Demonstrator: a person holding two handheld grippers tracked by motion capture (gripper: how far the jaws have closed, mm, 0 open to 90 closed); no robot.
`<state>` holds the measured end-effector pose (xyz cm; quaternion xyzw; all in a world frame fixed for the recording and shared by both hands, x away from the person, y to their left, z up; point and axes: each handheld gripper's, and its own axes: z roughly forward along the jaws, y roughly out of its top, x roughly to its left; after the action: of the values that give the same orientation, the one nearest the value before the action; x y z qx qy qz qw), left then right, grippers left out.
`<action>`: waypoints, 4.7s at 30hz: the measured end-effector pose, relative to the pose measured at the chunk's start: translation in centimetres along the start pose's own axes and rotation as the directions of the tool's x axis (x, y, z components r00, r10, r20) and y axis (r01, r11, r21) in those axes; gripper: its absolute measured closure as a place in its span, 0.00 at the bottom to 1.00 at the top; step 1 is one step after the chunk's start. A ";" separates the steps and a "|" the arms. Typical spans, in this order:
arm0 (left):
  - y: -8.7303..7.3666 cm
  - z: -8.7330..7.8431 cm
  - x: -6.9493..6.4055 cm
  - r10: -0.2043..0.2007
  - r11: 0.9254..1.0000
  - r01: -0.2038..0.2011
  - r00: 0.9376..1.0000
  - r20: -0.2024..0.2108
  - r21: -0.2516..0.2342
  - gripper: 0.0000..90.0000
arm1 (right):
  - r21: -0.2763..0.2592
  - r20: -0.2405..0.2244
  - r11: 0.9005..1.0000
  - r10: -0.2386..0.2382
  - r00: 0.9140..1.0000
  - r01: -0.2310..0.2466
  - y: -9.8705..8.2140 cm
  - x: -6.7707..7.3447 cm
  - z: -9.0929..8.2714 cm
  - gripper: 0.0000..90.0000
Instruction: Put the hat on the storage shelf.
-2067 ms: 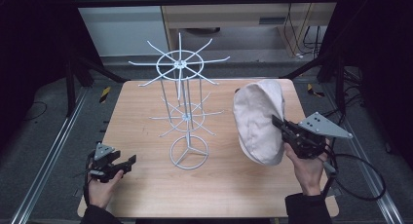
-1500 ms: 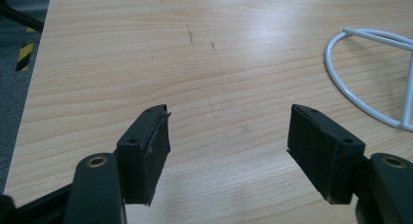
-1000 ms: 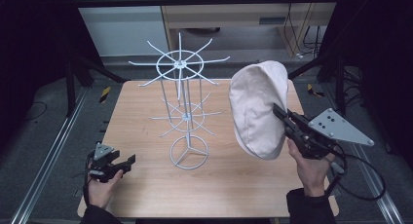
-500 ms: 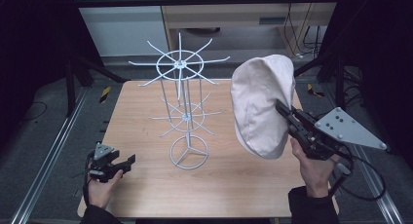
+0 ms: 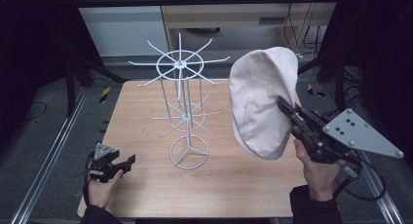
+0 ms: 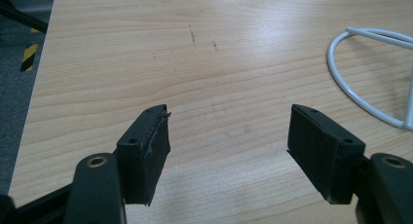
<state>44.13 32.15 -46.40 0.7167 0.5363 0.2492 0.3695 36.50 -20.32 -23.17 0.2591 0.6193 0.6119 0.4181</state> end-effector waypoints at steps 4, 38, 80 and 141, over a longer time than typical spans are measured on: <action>0.0 0.0 0.0 -0.001 1.000 0.001 1.000 -0.001 0.000 0.35 | -0.018 -0.002 1.000 0.000 1.000 0.000 0.5 0.2 0.0 0.98; 0.0 0.0 0.0 0.001 1.000 -0.001 1.000 -0.003 0.002 0.35 | -0.095 -0.116 0.995 -0.020 0.993 0.009 4.0 3.5 2.6 0.98; 0.0 0.2 -0.1 0.000 1.000 0.000 1.000 -0.003 0.007 0.35 | 0.097 -0.221 0.995 0.058 0.973 -0.037 -3.8 5.5 5.6 0.97; -0.1 0.0 0.0 -0.001 1.000 0.001 1.000 -0.004 0.007 0.35 | 0.327 -0.051 0.933 0.179 0.983 -0.153 -12.4 2.7 2.1 0.28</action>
<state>44.13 32.17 -46.47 0.7172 0.5384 0.2487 0.3661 39.22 -18.38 -35.58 0.3505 0.7029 0.5457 0.2919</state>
